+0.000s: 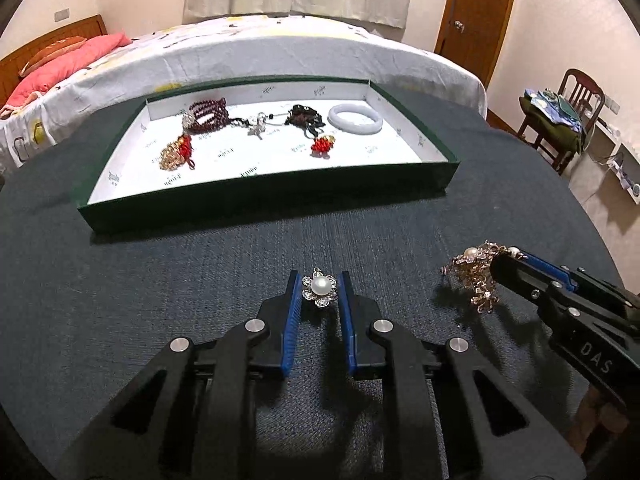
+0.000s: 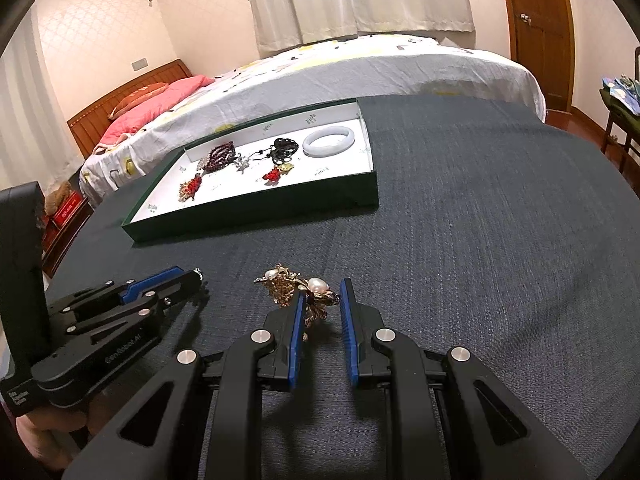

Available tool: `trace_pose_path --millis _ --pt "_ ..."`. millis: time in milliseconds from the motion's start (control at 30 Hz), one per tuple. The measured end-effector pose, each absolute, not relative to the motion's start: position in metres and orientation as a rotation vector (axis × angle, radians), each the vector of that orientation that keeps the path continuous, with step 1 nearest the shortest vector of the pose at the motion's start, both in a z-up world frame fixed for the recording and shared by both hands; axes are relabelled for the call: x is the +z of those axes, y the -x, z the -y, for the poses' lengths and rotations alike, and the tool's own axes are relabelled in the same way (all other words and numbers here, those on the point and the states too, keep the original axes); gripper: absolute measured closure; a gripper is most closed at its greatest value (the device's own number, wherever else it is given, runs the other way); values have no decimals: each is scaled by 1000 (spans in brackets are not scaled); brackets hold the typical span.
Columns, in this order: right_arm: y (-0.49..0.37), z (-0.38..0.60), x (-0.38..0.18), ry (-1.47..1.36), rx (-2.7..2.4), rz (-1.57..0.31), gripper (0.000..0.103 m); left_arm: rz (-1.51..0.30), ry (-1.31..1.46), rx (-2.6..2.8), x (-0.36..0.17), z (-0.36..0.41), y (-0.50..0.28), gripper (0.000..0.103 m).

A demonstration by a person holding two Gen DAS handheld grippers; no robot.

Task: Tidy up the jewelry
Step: 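Carry both brooches into the green box and open both grippers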

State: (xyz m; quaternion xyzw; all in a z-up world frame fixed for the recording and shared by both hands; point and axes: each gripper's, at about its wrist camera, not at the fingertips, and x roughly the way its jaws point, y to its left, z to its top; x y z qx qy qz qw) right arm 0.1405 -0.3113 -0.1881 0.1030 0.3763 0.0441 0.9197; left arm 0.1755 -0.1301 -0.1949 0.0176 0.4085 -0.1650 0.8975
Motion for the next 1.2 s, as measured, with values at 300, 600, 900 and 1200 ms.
trace_pose_path --millis 300,600,900,1200 --pt "-137 305 -165 -206 107 -723 85 -777 -2 -330 -164 114 -171 85" --pt "-145 294 -131 -174 125 -652 85 -701 40 -306 -132 97 -173 85" --pt "-162 285 -102 -135 136 -586 85 -643 69 -269 -107 77 -179 85" --pt "-192 279 -82 -98 141 -504 85 -557 76 -249 -83 68 -201 85"
